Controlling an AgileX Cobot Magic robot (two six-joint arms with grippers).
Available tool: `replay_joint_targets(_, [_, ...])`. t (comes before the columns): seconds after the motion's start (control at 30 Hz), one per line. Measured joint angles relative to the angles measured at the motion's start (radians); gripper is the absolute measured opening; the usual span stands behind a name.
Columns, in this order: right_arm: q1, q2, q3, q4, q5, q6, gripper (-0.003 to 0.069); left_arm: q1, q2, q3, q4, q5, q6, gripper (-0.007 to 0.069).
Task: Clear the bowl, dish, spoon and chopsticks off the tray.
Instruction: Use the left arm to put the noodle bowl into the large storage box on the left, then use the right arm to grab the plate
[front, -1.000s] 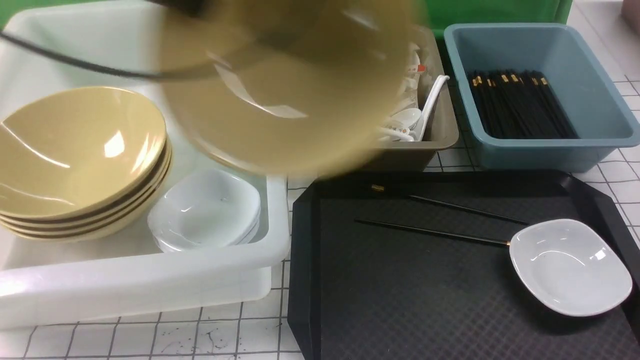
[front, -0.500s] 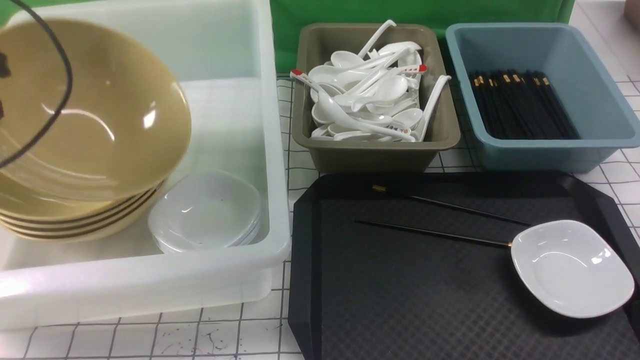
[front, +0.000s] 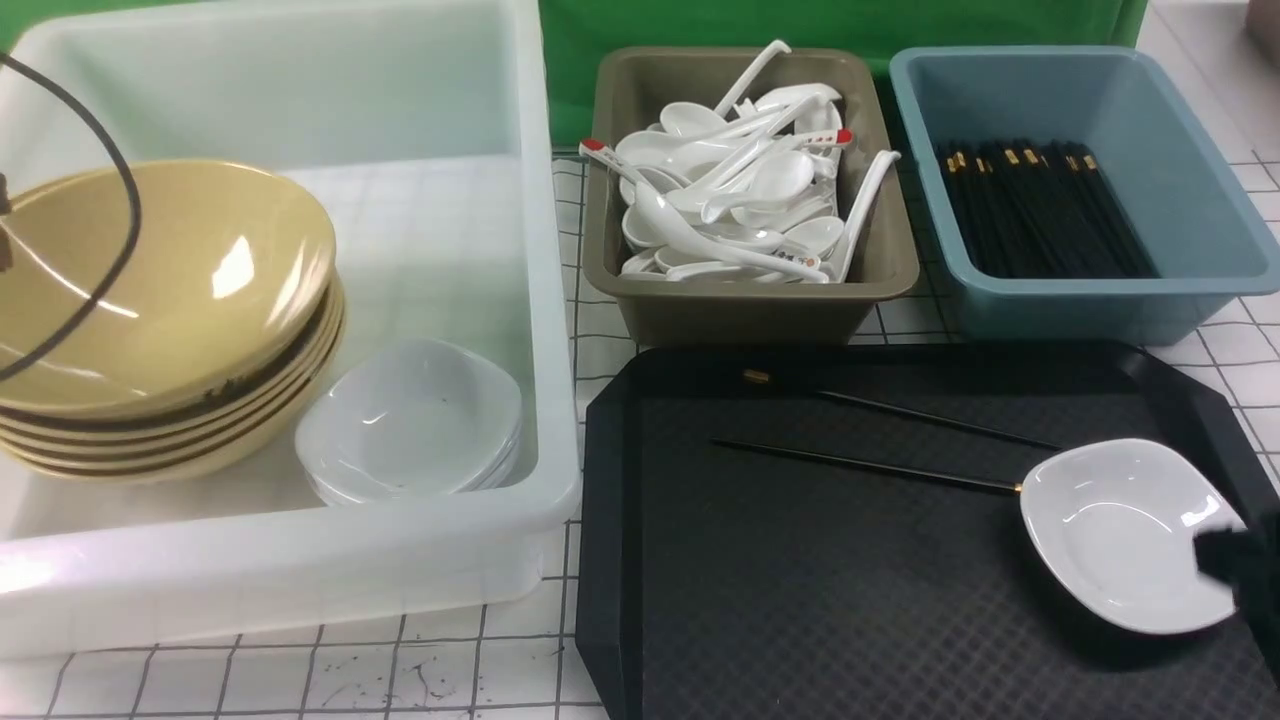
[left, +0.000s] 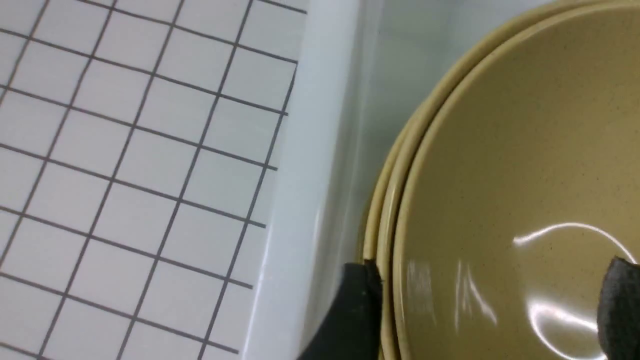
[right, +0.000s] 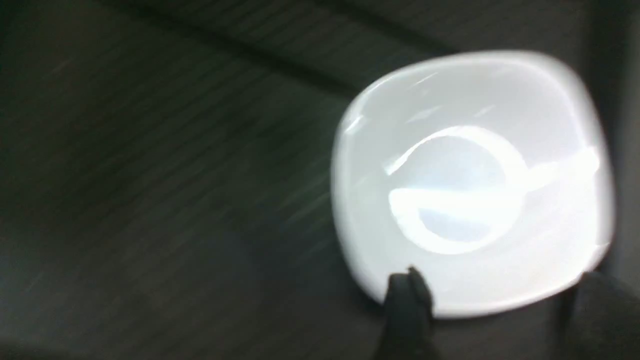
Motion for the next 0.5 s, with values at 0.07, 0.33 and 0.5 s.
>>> replay_joint_targets(0.07, [-0.04,0.073,-0.055,-0.038,0.03,0.021,0.0507,0.0,-0.001,-0.029,0.013,0.028,-0.028,0.0596])
replay_joint_targets(0.33, [-0.124,0.398,-0.16,-0.069,0.008,0.0,0.0522,-0.106,-0.174,-0.079,-0.121,0.098,-0.009,0.0513])
replay_joint_targets(0.5, [-0.126,0.558,-0.241,-0.068,-0.043,-0.059,0.0522,-0.294,-0.377,-0.02,-0.199,0.052,0.062,0.0398])
